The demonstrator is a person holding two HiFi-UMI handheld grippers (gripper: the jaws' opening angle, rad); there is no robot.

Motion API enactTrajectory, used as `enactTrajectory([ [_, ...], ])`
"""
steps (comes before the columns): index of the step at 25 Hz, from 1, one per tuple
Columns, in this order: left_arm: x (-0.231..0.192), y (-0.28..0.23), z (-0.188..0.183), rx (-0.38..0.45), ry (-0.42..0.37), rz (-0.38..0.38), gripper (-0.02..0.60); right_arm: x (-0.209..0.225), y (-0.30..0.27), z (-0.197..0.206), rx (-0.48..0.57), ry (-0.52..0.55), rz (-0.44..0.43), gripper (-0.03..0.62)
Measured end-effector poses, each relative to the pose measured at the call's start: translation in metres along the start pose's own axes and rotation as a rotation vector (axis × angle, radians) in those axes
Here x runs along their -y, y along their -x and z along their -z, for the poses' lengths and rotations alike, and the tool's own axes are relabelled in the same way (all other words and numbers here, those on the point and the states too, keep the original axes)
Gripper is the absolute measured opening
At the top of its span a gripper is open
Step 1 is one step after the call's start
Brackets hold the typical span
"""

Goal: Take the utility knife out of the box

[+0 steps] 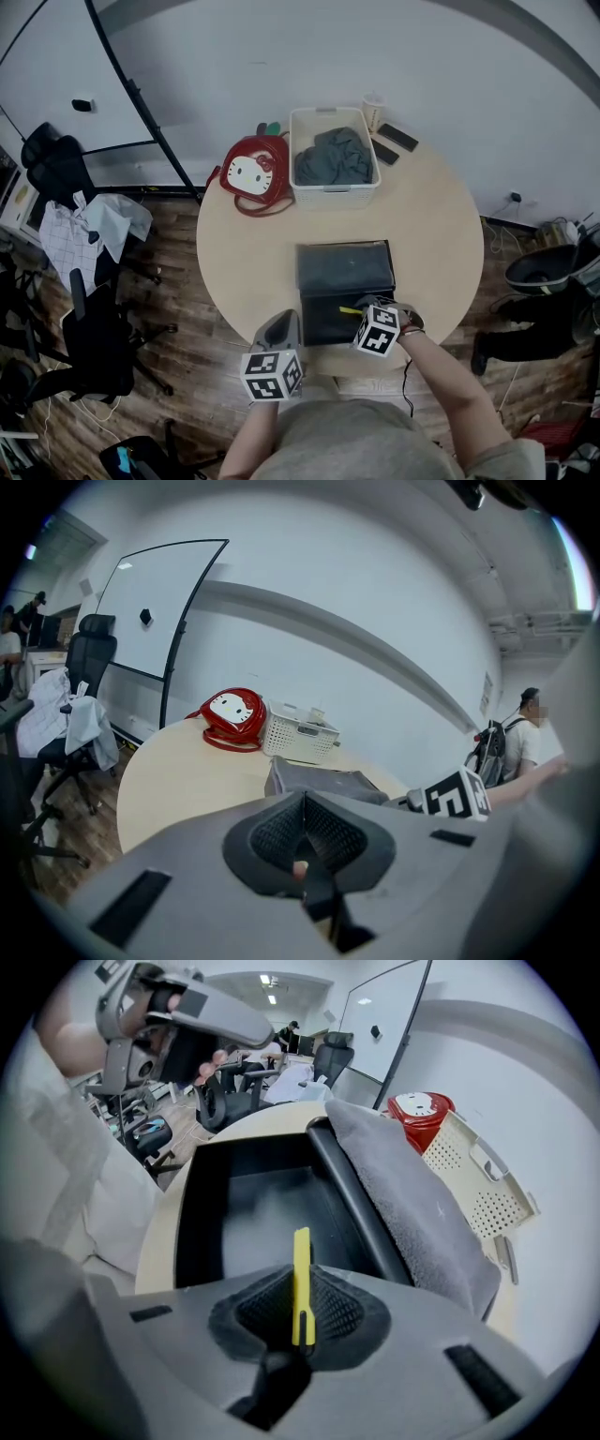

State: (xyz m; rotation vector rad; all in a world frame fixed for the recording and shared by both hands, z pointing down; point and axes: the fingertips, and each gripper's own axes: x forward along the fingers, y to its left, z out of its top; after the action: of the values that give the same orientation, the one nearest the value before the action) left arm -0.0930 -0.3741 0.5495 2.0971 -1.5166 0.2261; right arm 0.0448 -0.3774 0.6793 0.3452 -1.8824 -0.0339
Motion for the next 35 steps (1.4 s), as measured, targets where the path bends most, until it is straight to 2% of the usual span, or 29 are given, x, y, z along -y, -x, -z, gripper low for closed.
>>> enactTrajectory([
  [6,0.020,0.014,0.011,0.009,-0.012,0.015,0.005,-0.003,0.033,-0.011,0.128,-0.103,0.094,0.041],
  [12,0.046,0.033,0.020,0.027,-0.032,0.024,0.005,-0.006,0.083,-0.020,0.314,-0.287,0.223,0.041],
  [21,0.092,0.059,0.039,0.058,-0.075,0.031,0.005,-0.032,0.150,-0.015,0.573,-0.486,0.324,0.041],
  [35,0.142,0.109,0.056,0.130,-0.078,0.016,0.005,-0.090,0.226,0.018,0.765,-0.649,0.441,0.041],
])
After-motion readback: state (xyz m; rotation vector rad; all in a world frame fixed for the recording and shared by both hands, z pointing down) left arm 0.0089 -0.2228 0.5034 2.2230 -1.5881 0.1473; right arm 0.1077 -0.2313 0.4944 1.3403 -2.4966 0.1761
